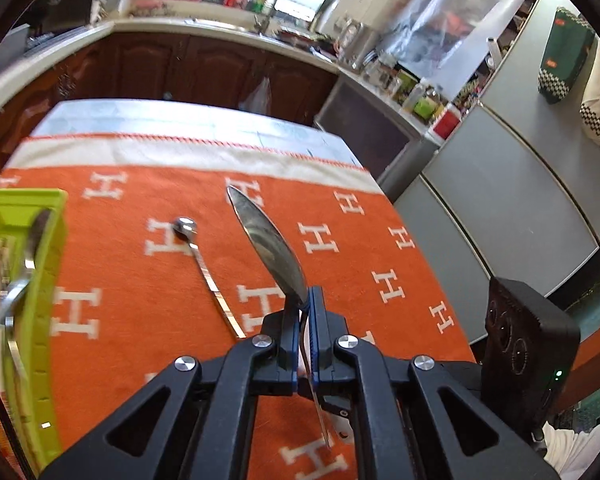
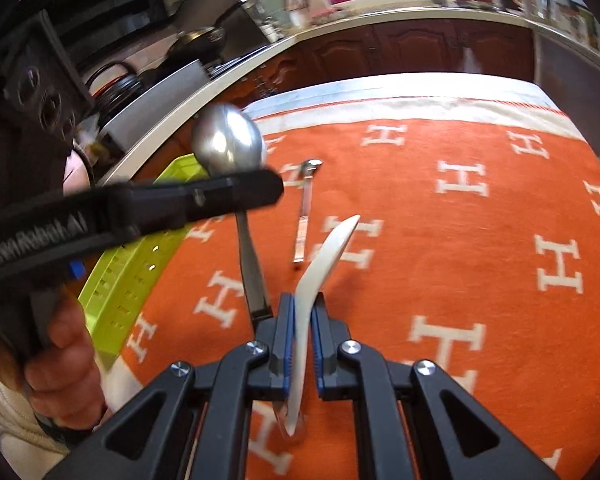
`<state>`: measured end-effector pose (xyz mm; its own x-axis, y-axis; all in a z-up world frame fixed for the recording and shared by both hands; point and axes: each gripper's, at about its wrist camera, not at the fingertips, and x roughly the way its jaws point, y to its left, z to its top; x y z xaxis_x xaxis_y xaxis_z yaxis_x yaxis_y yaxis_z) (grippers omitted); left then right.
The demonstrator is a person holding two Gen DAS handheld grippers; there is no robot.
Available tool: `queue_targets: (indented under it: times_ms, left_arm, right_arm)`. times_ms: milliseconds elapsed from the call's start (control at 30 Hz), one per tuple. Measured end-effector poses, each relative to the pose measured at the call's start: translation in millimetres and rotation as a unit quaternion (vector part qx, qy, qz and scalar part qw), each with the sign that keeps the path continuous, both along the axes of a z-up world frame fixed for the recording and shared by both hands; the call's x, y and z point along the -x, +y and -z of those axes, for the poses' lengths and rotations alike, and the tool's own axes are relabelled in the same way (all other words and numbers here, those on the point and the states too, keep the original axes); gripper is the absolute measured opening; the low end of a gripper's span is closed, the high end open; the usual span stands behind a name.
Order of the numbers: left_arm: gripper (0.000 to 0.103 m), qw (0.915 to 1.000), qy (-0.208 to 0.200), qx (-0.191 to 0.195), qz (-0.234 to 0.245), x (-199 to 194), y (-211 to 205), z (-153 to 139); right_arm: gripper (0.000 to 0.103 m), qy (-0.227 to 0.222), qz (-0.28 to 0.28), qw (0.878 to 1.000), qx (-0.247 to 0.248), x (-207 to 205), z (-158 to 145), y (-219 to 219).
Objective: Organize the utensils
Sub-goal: 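Carry both spoons into the green tray and open both tools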
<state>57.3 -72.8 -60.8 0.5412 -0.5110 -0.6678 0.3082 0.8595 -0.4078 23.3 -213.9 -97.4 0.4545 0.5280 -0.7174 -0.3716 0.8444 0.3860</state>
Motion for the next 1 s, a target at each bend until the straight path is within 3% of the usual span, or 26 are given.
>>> queue_targets:
  times_ms: [167,267,500,600,767,1000]
  left_arm:
    - [0.001,0.9995,-0.018,-0.003,-0.027,21,41,-30]
    - [0.002,0.9982,-0.035,-0.024,-0.044,35,65,-50]
    - [0.002,0.9852,-0.052,-0.143,-0.079,66,119,-87]
    - [0.002,0.9784,-0.034,-0.181,-0.094,67,139,-81]
    - [0.002,0.9708,0.005,-0.217,-0.102,55,160,-47]
    - [0.002,0.9724,0.043,-0.189,-0.13,26,179,-3]
  right_arm:
    - [0.008,-0.009,-0.049,0.998,-0.026,8,-23,29]
    - [0.007,-0.021,-0.088,0.995,-0.038,12,-41,56]
    - [0.008,-0.019,-0.165,0.983,-0.077,14,-63,135]
    - [0.008,-0.027,-0.193,0.978,-0.068,16,-61,169]
    - [0.008,0.021,-0.2,0.977,-0.074,0,-36,196]
    - [0.008,0.059,-0.148,0.984,-0.074,-23,-9,194]
